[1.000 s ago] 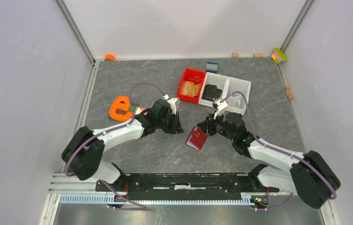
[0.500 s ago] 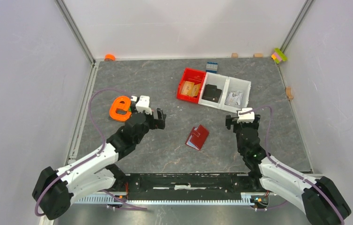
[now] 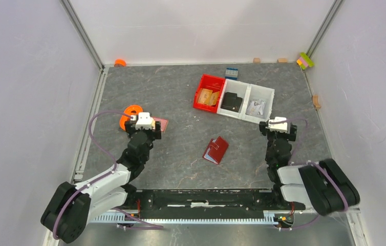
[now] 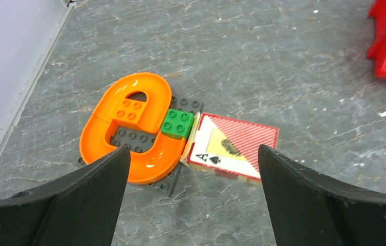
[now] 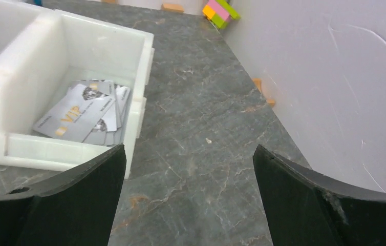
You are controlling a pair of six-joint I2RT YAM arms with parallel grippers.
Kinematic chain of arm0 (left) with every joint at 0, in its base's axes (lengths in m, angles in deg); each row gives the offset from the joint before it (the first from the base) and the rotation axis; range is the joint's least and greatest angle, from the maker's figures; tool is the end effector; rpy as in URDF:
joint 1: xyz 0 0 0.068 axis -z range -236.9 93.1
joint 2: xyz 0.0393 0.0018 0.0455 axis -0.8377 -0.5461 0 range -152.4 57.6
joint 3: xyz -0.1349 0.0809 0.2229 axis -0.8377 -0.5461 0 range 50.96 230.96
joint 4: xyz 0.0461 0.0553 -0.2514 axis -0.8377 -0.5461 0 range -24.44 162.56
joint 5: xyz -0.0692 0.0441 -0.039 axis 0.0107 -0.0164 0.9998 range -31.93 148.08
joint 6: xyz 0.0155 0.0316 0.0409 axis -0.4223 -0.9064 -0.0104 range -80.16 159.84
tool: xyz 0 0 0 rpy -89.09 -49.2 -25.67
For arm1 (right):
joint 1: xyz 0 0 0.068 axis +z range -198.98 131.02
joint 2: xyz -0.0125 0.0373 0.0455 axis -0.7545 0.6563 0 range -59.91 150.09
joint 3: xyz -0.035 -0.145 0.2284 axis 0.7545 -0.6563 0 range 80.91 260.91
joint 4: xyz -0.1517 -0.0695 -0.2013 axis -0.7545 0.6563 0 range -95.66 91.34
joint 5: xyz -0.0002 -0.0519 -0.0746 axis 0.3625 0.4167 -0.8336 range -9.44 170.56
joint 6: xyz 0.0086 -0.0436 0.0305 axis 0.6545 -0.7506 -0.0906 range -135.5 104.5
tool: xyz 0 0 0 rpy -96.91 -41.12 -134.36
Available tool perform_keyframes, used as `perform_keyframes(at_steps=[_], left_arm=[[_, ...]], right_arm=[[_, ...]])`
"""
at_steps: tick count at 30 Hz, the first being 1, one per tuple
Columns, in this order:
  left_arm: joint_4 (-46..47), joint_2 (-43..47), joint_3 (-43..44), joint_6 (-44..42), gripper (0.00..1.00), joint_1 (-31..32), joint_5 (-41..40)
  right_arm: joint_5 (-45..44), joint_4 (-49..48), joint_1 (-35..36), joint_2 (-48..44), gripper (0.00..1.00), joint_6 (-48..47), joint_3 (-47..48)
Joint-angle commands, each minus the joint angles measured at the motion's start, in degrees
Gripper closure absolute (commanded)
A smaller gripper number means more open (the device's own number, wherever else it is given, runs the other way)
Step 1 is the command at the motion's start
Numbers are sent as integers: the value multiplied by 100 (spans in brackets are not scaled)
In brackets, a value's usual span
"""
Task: Take the credit cards out of the card holder
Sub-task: Reset both arms
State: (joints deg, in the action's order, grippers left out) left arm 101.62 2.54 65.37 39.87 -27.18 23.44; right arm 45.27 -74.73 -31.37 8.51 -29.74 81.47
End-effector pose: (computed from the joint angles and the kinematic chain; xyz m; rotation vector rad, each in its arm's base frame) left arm 0.1793 -0.0790 0.1949 0.0175 1.7393 0.1551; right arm 0.1718 0.0331 0.1569 0.0568 1.5684 -0.4295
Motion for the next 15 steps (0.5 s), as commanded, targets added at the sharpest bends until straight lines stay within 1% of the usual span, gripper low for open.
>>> perform_keyframes(at_steps=[1,2,3,4,5,6,7,8,9,11,13,15], left_arm=[[1735,-204,-608,-596,0,-310,29],[1794,-424,-598,-529,0,-421,119],[2020,-746,-626,-489,1,-535,221],[2388,-1034,-624,-564,2,-604,144],[2288,-1086,-539,-604,4,-598,194],[2093,-1021,-509,-605,4,-617,357],[2297,-1017,-573,-618,4,-646,454],[2556,-1079,-668,-637,3,-674,508],[2635,-1141,-659,-645,3,-706,558],[2366,-1310,-420,-598,2,-820,735],[2139,-1642,-101,-590,4,-995,1094],[2246,-1953,83,-667,6,-1106,964]], right_arm=[[343,-2706,-352,1088,3,-41,-1195],[332,-3219,-402,1420,2,-41,-1233],[329,-3055,-412,1408,2,-43,-1181],[370,-2309,-467,1179,2,146,-943],[531,-1492,-588,1008,3,271,-732],[669,-1510,-665,1088,2,284,-660],[636,-1802,-672,1187,2,244,-706],[624,-1859,-671,1191,2,233,-732],[624,-1676,-670,1132,2,277,-713],[634,-1793,-674,1149,2,262,-731],[632,-1722,-672,1136,2,275,-726],[642,-1761,-670,1139,2,273,-723]])
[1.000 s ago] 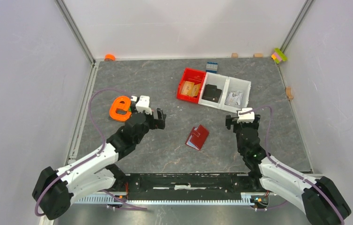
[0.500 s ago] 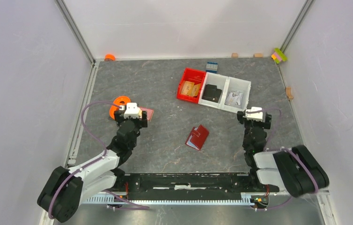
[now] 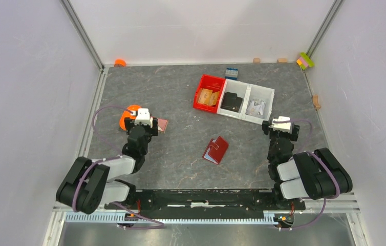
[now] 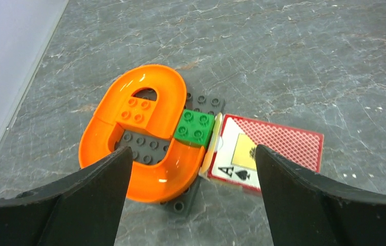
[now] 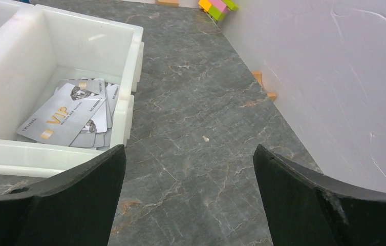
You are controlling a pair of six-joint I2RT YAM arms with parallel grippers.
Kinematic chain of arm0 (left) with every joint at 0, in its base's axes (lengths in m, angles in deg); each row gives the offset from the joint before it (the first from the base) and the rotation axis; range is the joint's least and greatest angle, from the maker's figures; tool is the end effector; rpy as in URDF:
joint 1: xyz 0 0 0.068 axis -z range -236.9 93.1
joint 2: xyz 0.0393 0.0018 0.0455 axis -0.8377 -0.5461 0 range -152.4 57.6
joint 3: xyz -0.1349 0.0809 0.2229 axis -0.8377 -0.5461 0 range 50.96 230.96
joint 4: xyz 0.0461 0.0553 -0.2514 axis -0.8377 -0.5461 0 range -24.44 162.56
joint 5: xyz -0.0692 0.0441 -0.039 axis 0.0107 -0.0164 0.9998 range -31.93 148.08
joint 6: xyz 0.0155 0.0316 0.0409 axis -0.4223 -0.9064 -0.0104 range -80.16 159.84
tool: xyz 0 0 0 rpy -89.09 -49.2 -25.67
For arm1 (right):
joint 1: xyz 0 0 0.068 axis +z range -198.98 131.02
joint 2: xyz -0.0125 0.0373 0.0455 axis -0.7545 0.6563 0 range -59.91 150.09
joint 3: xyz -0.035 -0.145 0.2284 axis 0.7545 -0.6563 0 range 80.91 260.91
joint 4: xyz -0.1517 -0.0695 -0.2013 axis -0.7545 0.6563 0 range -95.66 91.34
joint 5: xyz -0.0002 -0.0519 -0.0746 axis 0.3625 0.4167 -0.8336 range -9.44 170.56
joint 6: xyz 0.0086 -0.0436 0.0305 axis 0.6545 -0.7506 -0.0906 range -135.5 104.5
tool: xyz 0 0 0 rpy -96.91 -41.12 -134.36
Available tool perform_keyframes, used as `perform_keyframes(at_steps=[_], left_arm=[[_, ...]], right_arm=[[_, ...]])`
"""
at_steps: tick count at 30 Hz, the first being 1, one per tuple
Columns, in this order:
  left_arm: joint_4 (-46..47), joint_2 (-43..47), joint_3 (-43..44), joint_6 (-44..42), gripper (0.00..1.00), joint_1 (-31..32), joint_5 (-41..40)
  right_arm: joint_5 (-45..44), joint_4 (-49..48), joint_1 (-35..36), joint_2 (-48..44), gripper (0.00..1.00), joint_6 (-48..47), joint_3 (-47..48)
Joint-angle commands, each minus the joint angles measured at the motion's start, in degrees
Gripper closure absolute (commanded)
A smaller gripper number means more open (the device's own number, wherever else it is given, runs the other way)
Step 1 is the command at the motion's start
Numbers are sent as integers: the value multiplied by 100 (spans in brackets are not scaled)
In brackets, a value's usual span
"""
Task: Take the credit cards out of the card holder
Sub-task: Reset both arms
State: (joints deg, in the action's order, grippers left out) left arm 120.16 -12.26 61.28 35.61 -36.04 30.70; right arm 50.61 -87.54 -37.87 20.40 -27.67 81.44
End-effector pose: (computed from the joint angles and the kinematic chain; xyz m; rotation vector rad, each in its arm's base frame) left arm 0.2004 -0.0588 0.1586 0.0423 1.7600 0.2138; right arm 0.1827 0.0179 0.1471 0.1048 1.5500 -0.4146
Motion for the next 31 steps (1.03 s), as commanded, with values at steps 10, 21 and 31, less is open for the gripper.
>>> perform_keyframes(at_steps=[10,21,31], left_arm=[[1891,-1407,162,-65,4,-1266,1898],[1559,-1483,408,316,0,-1313,1053],[1343,-1469,499,366,0,-1399,1247]], right_arm=[[98,-443,-26,-47,2,64,-713],[103,-442,-22,-47,2,65,-715],[100,-446,-27,-50,2,63,-716]])
